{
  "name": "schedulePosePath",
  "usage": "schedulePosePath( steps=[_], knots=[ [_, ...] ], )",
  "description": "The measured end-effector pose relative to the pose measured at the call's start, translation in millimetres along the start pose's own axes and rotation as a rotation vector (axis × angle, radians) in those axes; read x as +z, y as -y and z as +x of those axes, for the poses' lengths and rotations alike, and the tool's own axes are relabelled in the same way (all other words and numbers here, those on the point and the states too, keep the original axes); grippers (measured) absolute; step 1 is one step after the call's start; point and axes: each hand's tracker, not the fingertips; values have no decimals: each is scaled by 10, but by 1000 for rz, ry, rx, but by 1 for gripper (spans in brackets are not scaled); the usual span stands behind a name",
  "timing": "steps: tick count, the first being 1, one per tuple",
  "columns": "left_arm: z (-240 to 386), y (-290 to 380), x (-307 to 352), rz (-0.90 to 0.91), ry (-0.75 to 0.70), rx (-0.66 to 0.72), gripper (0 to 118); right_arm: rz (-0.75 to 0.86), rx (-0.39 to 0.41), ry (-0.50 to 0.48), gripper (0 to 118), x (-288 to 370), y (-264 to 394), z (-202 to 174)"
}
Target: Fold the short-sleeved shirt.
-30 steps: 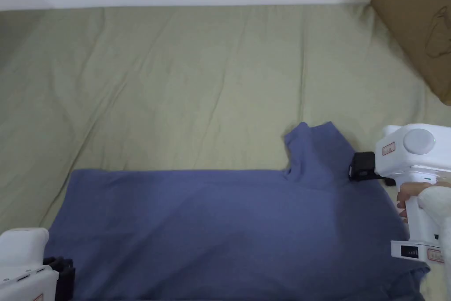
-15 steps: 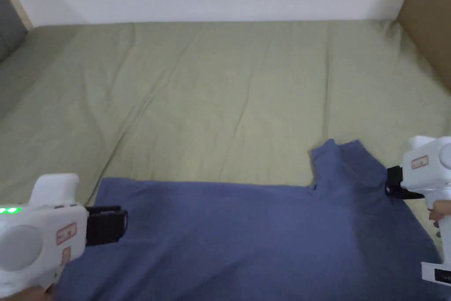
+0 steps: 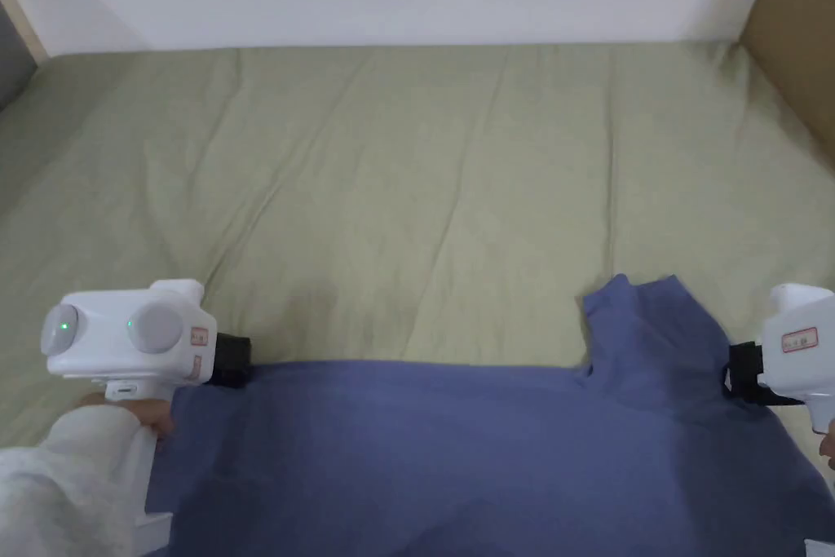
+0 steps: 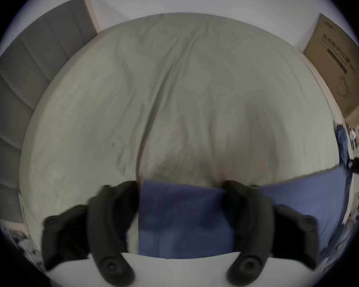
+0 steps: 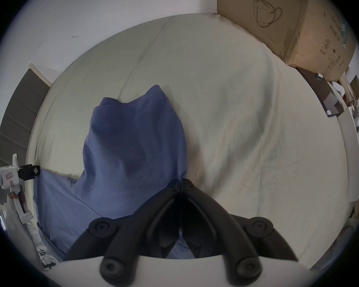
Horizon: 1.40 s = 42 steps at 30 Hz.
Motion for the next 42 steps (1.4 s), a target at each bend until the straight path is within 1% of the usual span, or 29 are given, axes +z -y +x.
schedulePosePath(
  steps=[1,3,5,6,10,15,19,23,25,26,28,30,31,32,34,35,36,37,38,39,40,41,42],
  knots=[
    [23,-13,40,7,5,-42,45,-1,10,0,0,3,-4,-15],
    [68,-31,129,7,12,-44,3,0,-12,-12,0,36,-5,-15],
    [79,-49,235,19,48,-6,3,8,-31,-54,0,117,-12,6],
    [70,-44,285,30,48,2,3,13,-28,-55,0,175,-7,-2],
    [46,36,648,82,63,-38,3,59,5,-75,0,536,58,-13],
    [-113,284,1275,174,96,-35,3,109,19,-115,0,1083,290,43],
    [-228,687,1772,229,95,-52,3,154,35,-122,0,1558,699,117],
    [-355,1277,2090,235,103,-50,3,139,25,-132,0,1874,1325,247],
    [-407,1566,2130,207,103,-47,3,107,41,-129,0,1913,1679,302],
    [-423,1728,2108,183,102,-44,3,81,44,-109,0,1887,1873,333],
    [-473,2016,2048,148,125,-17,3,25,12,-102,0,1783,2193,413],
    [-505,2276,1908,92,144,29,3,-34,-51,-85,0,1610,2499,512],
    [-517,2371,1848,74,144,46,3,-39,-49,-83,0,1541,2608,539],
    [-523,2476,1785,53,139,67,3,-54,-66,-71,0,1468,2720,562],
    [-508,2626,1677,43,142,63,4,-37,-62,-66,0,1417,2882,553],
    [-523,2693,1645,35,145,100,6,-34,-82,-57,0,1437,2929,526],
    [-547,2732,1624,34,159,132,16,-17,-96,-56,0,1474,2941,504],
    [-574,2751,1627,36,170,164,20,36,-86,-57,2,1509,2951,474],
    [-658,2756,1583,46,152,186,20,71,-61,-37,2,1540,2956,434],
    [-686,2744,1613,44,139,201,42,83,-27,13,19,1594,2931,372],
    [-714,2733,1654,45,132,212,71,84,4,65,48,1639,2904,319],
    [-759,2733,1724,64,142,233,94,89,42,104,73,1703,2887,236],
    [-776,2738,1804,96,166,247,109,123,77,106,81,1781,2881,157]
  ],
)
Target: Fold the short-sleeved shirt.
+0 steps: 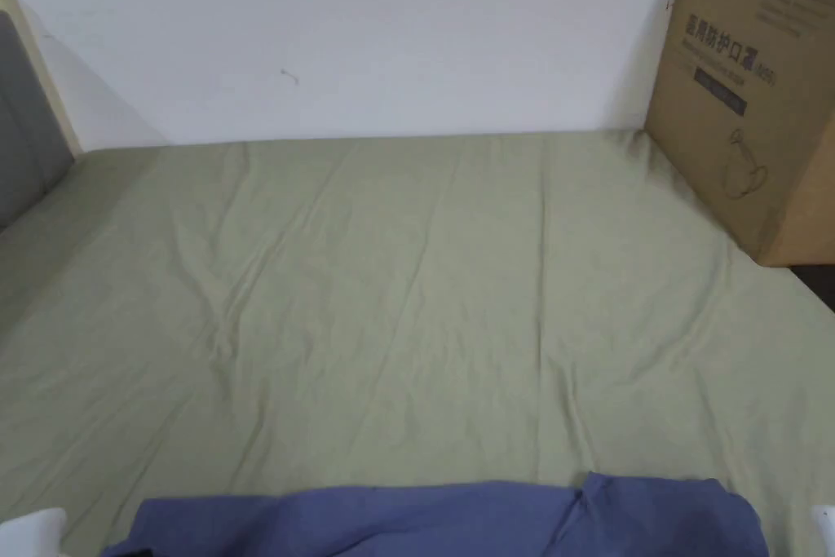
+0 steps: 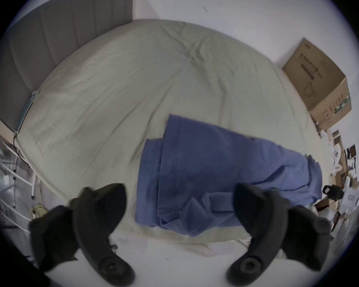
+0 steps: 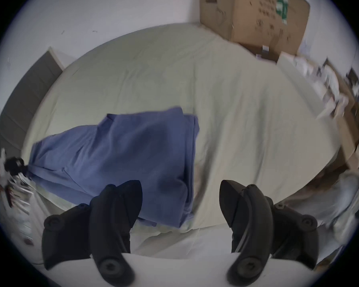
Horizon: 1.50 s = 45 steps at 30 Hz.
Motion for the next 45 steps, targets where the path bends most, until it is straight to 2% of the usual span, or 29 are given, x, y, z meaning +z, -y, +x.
schedulePosePath(
  steps=[3,4,5,6,7,8,9,10,14,16,17,18,19,20,21,22,27,31,32,36,38,40,44,45],
  knots=[
    [-27,-47,221,38,15,4,110,107,73,-5,80,266,-64,-285],
    [24,-14,337,62,-2,11,103,144,87,-9,74,346,-59,-419],
    [16,4,391,99,-7,8,88,171,105,-18,61,404,-55,-553],
    [2,24,414,108,-6,-2,52,185,122,-24,33,425,-55,-665],
    [-9,40,411,93,-13,-1,26,185,128,-34,5,433,-49,-819],
    [10,90,406,73,-12,-7,12,178,130,-48,1,429,-41,-948],
    [-15,116,368,45,-17,-7,9,166,134,-94,0,420,-39,-1092],
    [-38,151,325,32,-30,-7,2,160,143,-131,0,355,-37,-1188],
    [-243,197,161,12,-52,26,0,156,171,-205,0,226,-18,-1648],
    [-257,223,208,44,-69,36,4,148,150,-233,0,189,-29,-1786],
    [-284,210,212,50,-75,36,21,137,141,-245,0,171,-40,-1832],
    [-317,180,209,47,-76,41,68,129,134,-247,0,150,-41,-1868],
    [-359,147,181,31,-80,50,106,125,137,-252,0,129,-47,-1891],
    [-434,119,127,8,-80,58,118,120,141,-252,0,111,-52,-1911],
    [-467,127,82,7,-76,65,111,113,147,-245,0,94,-54,-1923],
    [-485,113,136,60,-36,77,112,108,150,-244,0,84,-43,-1921],
    [-599,149,-221,-52,35,134,115,46,88,-258,0,-8,-35,-1869],
    [-540,203,-482,-119,191,246,115,15,84,-225,0,-74,-7,-1864],
    [-529,203,-497,-104,149,248,117,7,81,-222,0,-97,-7,-1854],
    [-503,168,-509,-112,149,238,116,-23,66,-221,0,-154,16,-1852],
    [-434,149,-464,-114,130,183,105,-36,77,-206,0,-178,37,-1868],
    [-345,120,-421,-131,3,85,75,-50,78,-201,0,-201,48,-1869],
    [-172,69,-358,-121,-31,-10,29,-67,62,-208,0,-203,77,-1870],
    [-105,57,-371,-121,-43,-45,9,-70,62,-210,0,-210,86,-1870]
  ],
)
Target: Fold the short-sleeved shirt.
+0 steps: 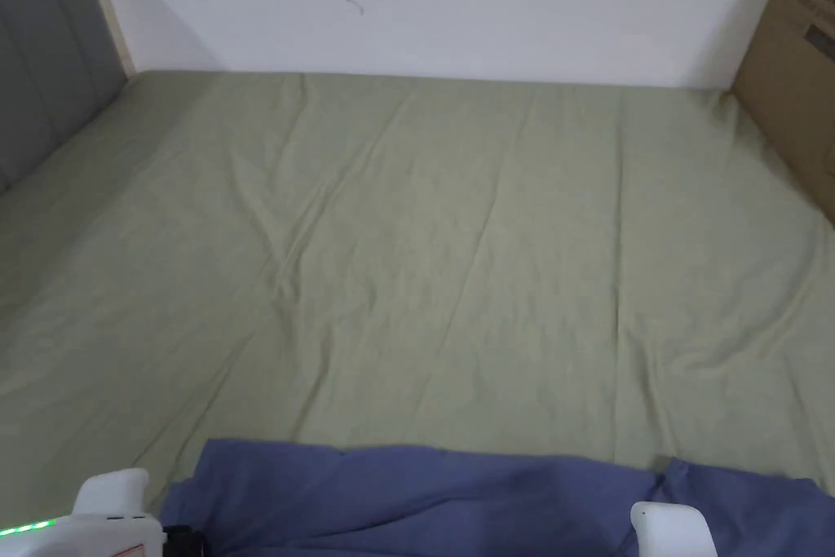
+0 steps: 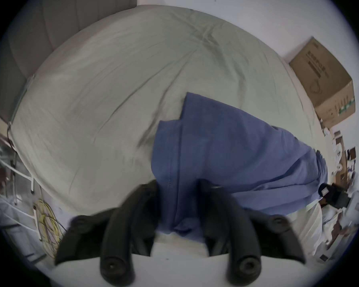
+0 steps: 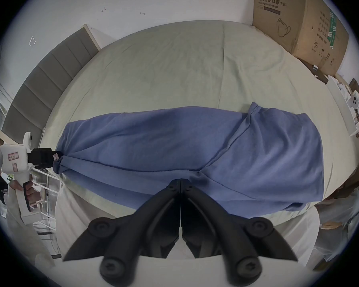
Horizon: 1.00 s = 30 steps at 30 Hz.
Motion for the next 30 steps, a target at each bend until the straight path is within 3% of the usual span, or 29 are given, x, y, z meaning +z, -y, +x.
schedulePosePath(
  steps=[2,4,9,16,21,25,26,28,29,30],
  knots=[
    [151,-36,3,-5,44,18,9,-12,-2,2,0,-17,24,20],
    [251,-60,15,-8,30,-71,9,-24,-27,5,0,-19,49,86],
    [457,-230,445,98,81,-20,9,34,-78,25,0,179,49,255],
    [1617,-297,1027,204,321,-273,9,109,-114,0,0,390,54,500],
    [2578,-5,702,95,417,-471,9,109,-185,3,0,406,132,746],
    [3062,234,242,26,451,-510,10,102,-239,28,0,411,213,975],
    [3128,271,130,25,447,-507,18,100,-252,34,0,410,231,1023],
    [3191,315,-32,-24,385,-477,78,94,-277,45,0,413,266,1115],
    [3177,320,-72,-38,365,-454,102,92,-291,46,0,417,281,1162],
    [3134,317,-60,-48,347,-419,110,92,-301,45,0,424,298,1197]
  ],
)
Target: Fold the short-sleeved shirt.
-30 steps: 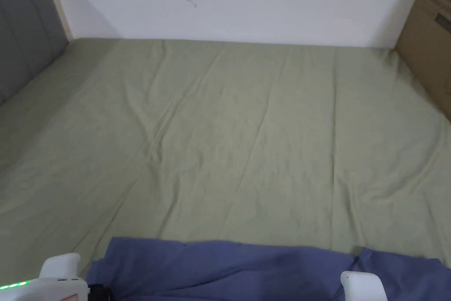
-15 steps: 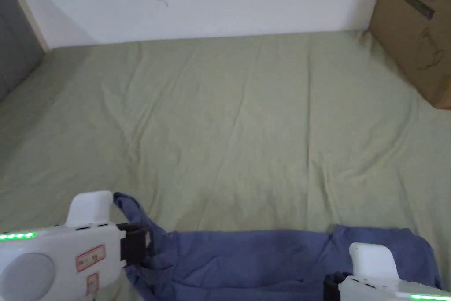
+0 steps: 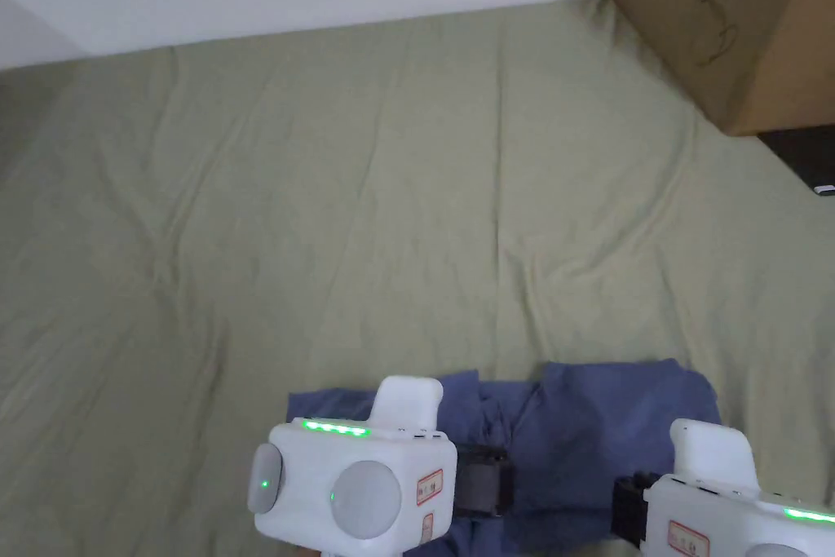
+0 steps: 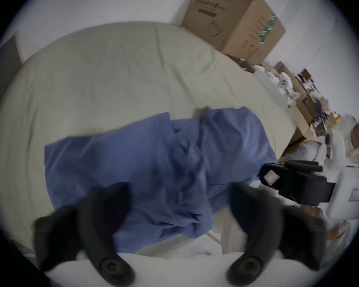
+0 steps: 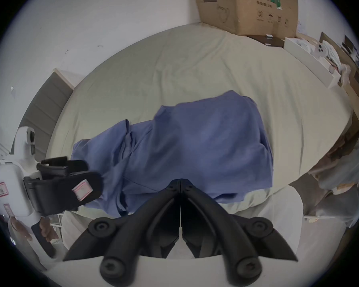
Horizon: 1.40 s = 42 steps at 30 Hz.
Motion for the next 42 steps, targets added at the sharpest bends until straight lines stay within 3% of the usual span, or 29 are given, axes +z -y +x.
schedulePosePath(
  steps=[3,4,5,6,8,10,15,22,25,31,34,35,38,39,42],
  knots=[
    [-193,8,254,80,79,120,97,-3,-11,2,0,11,4,65],
    [-261,15,341,92,98,168,80,-2,-10,5,0,15,8,73],
    [-343,25,490,116,102,228,48,-1,-11,10,0,22,13,75],
    [-411,57,585,158,84,270,2,-1,-9,11,0,30,18,78],
    [-466,90,588,175,-37,256,1,9,-7,12,0,47,32,73],
    [-472,88,421,121,-68,173,1,11,1,12,0,44,41,63],
    [-234,175,-25,-6,76,175,1,11,0,0,0,44,62,60],
    [383,311,-226,-121,268,26,1,-1,-9,9,0,38,80,83],
    [596,355,-342,-158,234,-62,1,-1,-10,14,0,63,81,75],
    [194,318,186,-30,305,76,1,28,-9,20,0,207,81,50],
    [-306,294,564,106,308,220,2,33,8,22,0,226,71,6],
    [-522,319,662,141,328,280,9,34,13,20,0,230,67,-13],
    [-1117,431,818,183,376,414,95,30,26,20,0,218,61,-83],
    [-1281,474,831,184,367,452,110,25,35,22,0,205,57,-105],
    [-1719,609,750,183,416,498,113,9,56,23,0,175,52,-191]
  ],
)
